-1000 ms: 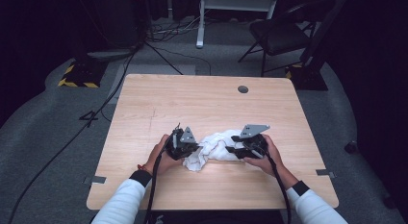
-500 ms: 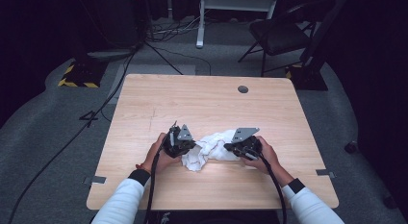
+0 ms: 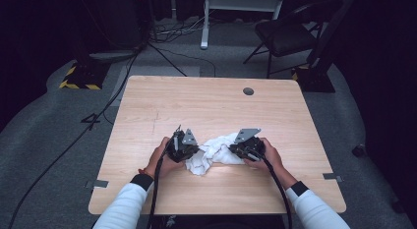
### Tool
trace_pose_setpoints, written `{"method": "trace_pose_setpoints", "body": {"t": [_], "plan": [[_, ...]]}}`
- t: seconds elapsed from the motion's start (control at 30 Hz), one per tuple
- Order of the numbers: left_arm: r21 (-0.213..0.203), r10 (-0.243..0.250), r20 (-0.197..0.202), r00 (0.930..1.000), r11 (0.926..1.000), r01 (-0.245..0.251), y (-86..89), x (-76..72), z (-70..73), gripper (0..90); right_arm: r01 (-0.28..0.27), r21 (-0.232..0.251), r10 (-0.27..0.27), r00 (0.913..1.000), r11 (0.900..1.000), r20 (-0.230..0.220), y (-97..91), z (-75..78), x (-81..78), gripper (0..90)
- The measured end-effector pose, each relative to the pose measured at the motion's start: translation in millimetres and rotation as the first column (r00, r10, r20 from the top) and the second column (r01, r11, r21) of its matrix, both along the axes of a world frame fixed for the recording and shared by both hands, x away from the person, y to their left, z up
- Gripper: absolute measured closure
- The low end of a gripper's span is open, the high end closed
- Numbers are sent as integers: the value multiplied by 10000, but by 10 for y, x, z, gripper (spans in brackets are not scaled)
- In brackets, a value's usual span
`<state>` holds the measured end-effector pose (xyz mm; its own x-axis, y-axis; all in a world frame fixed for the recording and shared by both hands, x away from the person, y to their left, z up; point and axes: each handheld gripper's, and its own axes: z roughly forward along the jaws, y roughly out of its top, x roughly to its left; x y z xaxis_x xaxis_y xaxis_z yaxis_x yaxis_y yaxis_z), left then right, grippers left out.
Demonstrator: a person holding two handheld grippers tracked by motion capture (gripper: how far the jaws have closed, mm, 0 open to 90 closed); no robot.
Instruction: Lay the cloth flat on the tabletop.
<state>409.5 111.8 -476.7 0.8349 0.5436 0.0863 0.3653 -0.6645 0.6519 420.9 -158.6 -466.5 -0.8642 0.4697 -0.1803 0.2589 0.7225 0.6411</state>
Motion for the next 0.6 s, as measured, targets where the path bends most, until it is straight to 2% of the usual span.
{"method": "trace_pose_setpoints", "body": {"t": [0.03, 0.13, 0.2, 0.23, 0.27, 0.33, 0.4, 0.43, 0.5, 0.53, 0.6], "plan": [[92, 132, -7, 9999, 9999, -132, 13, 8, 5, 873, -88, 329, 87, 10000, 9994, 46, -50, 79, -38, 863], [58, 361, 7, 9993, 9993, -361, 44, 24, 20, 873, -195, 821, 192, 9998, 9964, 38, -151, 185, -111, 865], [53, 451, 17, 9990, 9990, -451, 53, 25, 20, 870, -346, 972, 342, 9994, 9947, 50, -191, 224, -146, 865], [287, 637, 115, 9979, 9975, -640, 67, 22, 14, 859, -660, 1210, 653, 9978, 9905, 99, -276, 302, -235, 865], [287, 637, 115, 9979, 9975, -640, 67, 22, 14, 850, -660, 1210, 653, 9978, 9905, 99, -276, 302, -235, 865], [479, 689, 153, 9975, 9964, -695, 81, 8, 8, 850, -976, 1171, 969, 9952, 9883, 117, -362, 358, -340, 865], [458, 667, 196, 9976, 9967, -676, 102, -13, 17, 850, -1213, 1117, 1208, 9926, 9863, 106, -447, 362, -446, 865], [453, 674, 217, 9975, 9966, -683, 123, -35, 24, 851, -1258, 882, 1266, 9919, 9881, -37, -517, 314, -538, 865], [516, 652, 238, 9976, 9965, -664, 137, -47, 24, 850, -1255, 717, 1264, 9920, 9895, -72, -549, 282, -578, 865], [559, 659, 206, 9976, 9962, -670, 152, -60, 20, 854, -978, 513, 984, 9951, 9939, -102, -611, 200, -645, 864], [666, 636, 225, 9977, 9957, -650, 188, -80, 14, 860, -768, 362, 778, 9966, 9964, -255, -672, 110, -696, 864]]}}
